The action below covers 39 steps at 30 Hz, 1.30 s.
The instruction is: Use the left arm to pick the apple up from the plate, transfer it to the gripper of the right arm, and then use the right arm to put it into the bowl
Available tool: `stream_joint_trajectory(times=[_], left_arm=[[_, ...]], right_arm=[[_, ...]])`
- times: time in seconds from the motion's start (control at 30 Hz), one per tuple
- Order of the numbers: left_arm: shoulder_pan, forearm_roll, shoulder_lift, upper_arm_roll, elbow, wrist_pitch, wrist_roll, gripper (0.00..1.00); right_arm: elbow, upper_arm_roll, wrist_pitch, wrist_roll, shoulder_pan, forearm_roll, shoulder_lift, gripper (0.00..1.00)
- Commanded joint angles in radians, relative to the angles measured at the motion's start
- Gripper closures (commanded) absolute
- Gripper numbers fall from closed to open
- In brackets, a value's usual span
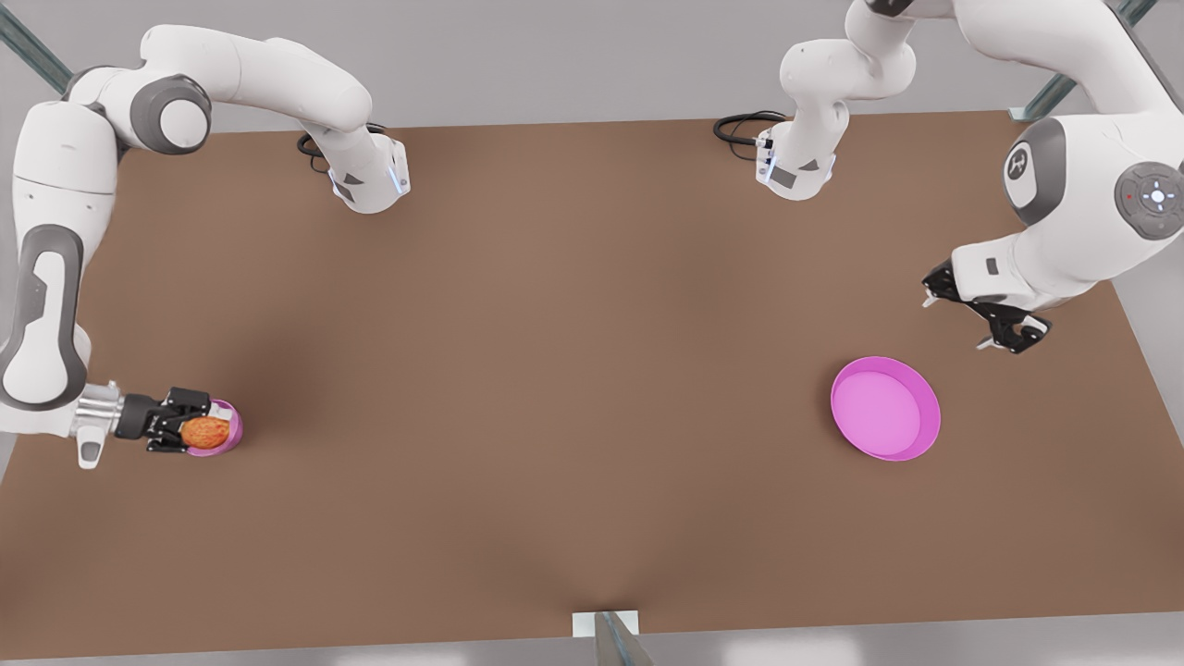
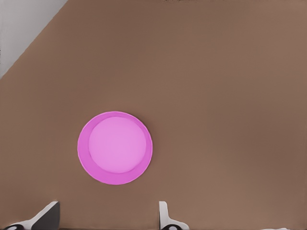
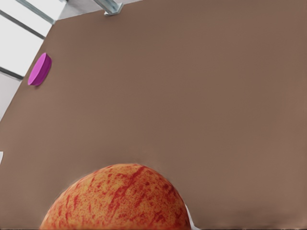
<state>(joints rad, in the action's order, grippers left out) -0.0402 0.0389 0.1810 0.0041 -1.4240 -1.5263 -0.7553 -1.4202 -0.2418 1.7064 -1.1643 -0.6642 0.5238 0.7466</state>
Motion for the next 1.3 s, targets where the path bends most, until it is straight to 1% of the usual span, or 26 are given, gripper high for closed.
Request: stream_joint_trajectory(times=[0.0,0.07,0.2,0.43,0.73,0.77,0.8,0.97,1.03,1.07,1.1,1.13,1.17,1.2,1.23,1.27], left_arm=[[-0.001,-0.007,0.0,0.001,0.002,0.023,0.717,0.0],[-0.001,-0.008,0.0,0.001,0.002,0.025,0.715,0.0],[-0.003,-0.008,0.0,0.001,0.002,0.028,0.715,0.0],[-0.003,-0.008,0.0,-0.001,0.002,0.038,0.715,0.0],[-0.003,-0.008,0.0,-0.001,0.002,0.038,0.717,0.0],[-0.003,-0.008,0.0,-0.001,0.002,0.038,0.717,0.0],[-0.003,-0.008,0.0,-0.001,0.002,0.038,0.717,0.0],[-0.003,-0.008,0.0,-0.001,0.002,0.04,0.717,0.0],[-0.003,-0.008,0.0,-0.001,0.002,0.038,0.717,0.0],[-0.004,-0.008,0.0,-0.001,0.002,0.038,0.717,0.0],[-0.004,-0.008,0.0,-0.001,0.002,0.038,0.717,0.0],[-0.004,-0.008,0.0,-0.001,0.002,0.038,0.717,0.0],[-0.004,-0.008,0.0,-0.001,0.002,0.038,0.718,0.0],[-0.004,-0.008,0.0,-0.001,0.002,0.038,0.717,0.0],[-0.003,-0.008,0.0,-0.001,0.003,0.038,0.717,0.0],[-0.003,-0.007,0.0,-0.001,0.003,0.038,0.717,0.0]], right_arm=[[0.007,0.004,-0.036,-0.144,0.0,-0.142,0.0,0.27],[0.012,0.004,-0.018,-0.143,0.002,-0.211,0.0,0.27],[0.023,0.001,0.093,-0.146,0.008,-0.292,0.007,0.27],[0.032,0.003,0.177,-0.192,0.008,-0.321,0.042,0.27],[0.03,0.015,0.179,-0.227,0.0,-0.331,0.059,0.24],[0.03,0.015,0.179,-0.23,-0.002,-0.324,0.06,0.14],[0.03,0.015,0.179,-0.23,-0.005,-0.324,0.059,0.0],[0.029,0.01,0.162,-0.222,-0.005,-0.329,0.046,0.0],[0.07,-0.005,0.131,-0.213,0.015,-0.332,-0.036,0.0],[0.07,-0.004,0.09,-0.166,0.049,-0.332,-0.105,0.0],[0.07,-0.005,0.062,-0.049,0.093,-0.386,-0.185,0.0],[0.07,-0.014,0.059,0.114,0.167,-0.462,-0.274,0.0],[0.069,-0.036,0.032,0.37,0.283,-0.548,-0.357,0.0],[0.069,-0.079,-0.042,0.601,0.359,-0.593,-0.417,0.0],[0.069,-0.149,-0.12,0.845,0.376,-0.646,-0.466,0.0],[0.066,-0.168,-0.194,0.994,0.376,-0.647,-0.509,0.0]])
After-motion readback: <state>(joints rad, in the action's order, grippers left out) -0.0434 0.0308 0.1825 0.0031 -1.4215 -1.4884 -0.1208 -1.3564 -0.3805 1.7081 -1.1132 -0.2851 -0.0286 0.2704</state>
